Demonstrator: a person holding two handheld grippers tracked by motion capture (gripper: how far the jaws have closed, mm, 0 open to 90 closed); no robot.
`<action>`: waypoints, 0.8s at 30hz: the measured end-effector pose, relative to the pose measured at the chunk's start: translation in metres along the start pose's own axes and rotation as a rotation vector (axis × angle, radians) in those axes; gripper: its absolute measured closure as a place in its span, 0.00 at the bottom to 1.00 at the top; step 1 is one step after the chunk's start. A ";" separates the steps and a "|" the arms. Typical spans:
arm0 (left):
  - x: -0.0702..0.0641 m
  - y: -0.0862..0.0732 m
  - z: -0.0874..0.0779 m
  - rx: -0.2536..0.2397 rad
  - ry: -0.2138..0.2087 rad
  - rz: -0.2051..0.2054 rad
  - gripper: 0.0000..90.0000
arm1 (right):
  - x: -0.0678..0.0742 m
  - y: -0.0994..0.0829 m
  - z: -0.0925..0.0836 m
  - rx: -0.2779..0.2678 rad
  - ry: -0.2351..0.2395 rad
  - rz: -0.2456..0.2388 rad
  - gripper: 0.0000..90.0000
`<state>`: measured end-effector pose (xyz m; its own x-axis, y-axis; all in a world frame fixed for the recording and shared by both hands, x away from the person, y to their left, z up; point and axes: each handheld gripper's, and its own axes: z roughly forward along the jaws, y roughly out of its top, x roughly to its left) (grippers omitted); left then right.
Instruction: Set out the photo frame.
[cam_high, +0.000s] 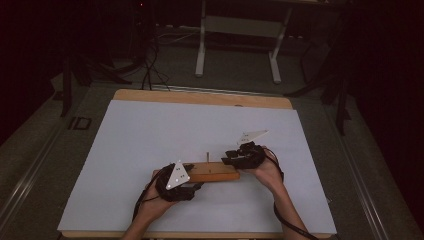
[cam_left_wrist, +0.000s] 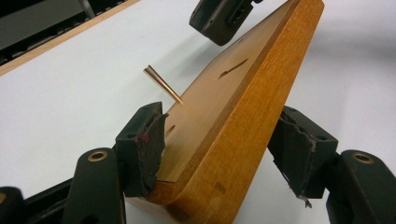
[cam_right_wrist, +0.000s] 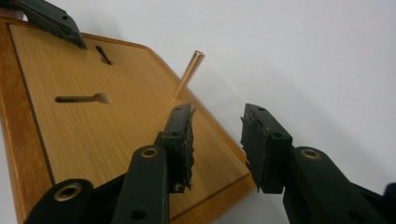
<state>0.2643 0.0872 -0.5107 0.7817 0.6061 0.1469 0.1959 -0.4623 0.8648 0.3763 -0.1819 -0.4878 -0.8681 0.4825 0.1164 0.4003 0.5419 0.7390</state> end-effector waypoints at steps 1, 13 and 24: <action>0.000 0.000 0.000 0.000 -0.001 -0.001 0.41 | 0.000 -0.001 -0.001 -0.001 -0.005 0.003 0.70; 0.001 0.001 0.001 -0.005 -0.001 -0.021 0.41 | -0.003 -0.012 -0.010 -0.018 -0.050 0.013 0.72; 0.003 0.002 0.001 -0.007 -0.007 -0.029 0.42 | -0.008 -0.024 -0.020 -0.038 -0.082 0.039 0.73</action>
<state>0.2678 0.0877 -0.5090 0.7796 0.6150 0.1183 0.2147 -0.4398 0.8721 0.3674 -0.2122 -0.4935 -0.8248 0.5580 0.0917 0.4202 0.4962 0.7597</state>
